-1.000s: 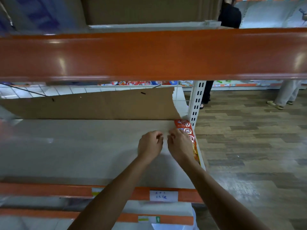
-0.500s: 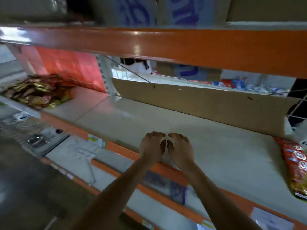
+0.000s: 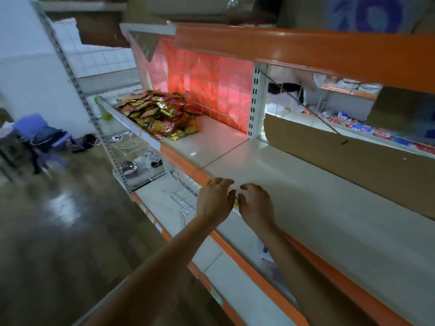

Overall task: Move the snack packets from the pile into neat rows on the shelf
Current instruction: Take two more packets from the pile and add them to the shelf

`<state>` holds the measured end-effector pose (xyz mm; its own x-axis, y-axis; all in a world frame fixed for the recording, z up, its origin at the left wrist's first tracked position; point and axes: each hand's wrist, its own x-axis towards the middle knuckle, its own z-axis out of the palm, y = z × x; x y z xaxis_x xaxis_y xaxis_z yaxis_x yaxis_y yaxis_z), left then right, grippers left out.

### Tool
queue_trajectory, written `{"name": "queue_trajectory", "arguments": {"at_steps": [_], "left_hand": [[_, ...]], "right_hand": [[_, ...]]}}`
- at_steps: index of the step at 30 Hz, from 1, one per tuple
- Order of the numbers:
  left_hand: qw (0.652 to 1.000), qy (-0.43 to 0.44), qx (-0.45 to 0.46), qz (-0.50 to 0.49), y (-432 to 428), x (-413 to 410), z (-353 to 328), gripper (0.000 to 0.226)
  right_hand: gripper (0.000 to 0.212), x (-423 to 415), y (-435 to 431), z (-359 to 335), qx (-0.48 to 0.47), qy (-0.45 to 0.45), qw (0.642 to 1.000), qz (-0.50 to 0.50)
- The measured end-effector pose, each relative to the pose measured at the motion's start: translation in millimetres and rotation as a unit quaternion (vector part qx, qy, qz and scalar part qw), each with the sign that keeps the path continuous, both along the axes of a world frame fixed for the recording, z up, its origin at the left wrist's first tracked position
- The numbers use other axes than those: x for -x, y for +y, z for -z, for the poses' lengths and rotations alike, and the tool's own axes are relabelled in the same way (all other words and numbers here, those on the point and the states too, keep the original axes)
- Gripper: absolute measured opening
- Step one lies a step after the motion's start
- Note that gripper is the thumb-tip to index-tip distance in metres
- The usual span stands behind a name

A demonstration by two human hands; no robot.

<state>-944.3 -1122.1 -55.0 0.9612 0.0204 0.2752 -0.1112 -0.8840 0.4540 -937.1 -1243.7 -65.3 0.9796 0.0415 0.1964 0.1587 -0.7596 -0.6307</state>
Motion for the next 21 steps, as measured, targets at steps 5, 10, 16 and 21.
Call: {"name": "queue_trajectory", "arguments": {"at_steps": [5,10,16,21], "left_hand": [[0.999,-0.003,-0.008,-0.042,56,-38,-1,0.037],[0.997,0.013,-0.012,-0.080,117,-96,-4,0.039],[0.992,0.031,-0.025,-0.123,178,-166,-7,0.043],[0.988,0.046,-0.027,-0.145,213,-205,3,0.046]], "right_hand": [[0.031,-51,65,-1,-0.014,-0.011,0.999,-0.039],[0.030,-119,125,-3,-0.033,-0.013,0.997,-0.075],[0.032,-198,183,-4,-0.026,-0.002,0.996,-0.089],[0.027,-245,205,1,-0.027,0.007,0.997,-0.077]]}}
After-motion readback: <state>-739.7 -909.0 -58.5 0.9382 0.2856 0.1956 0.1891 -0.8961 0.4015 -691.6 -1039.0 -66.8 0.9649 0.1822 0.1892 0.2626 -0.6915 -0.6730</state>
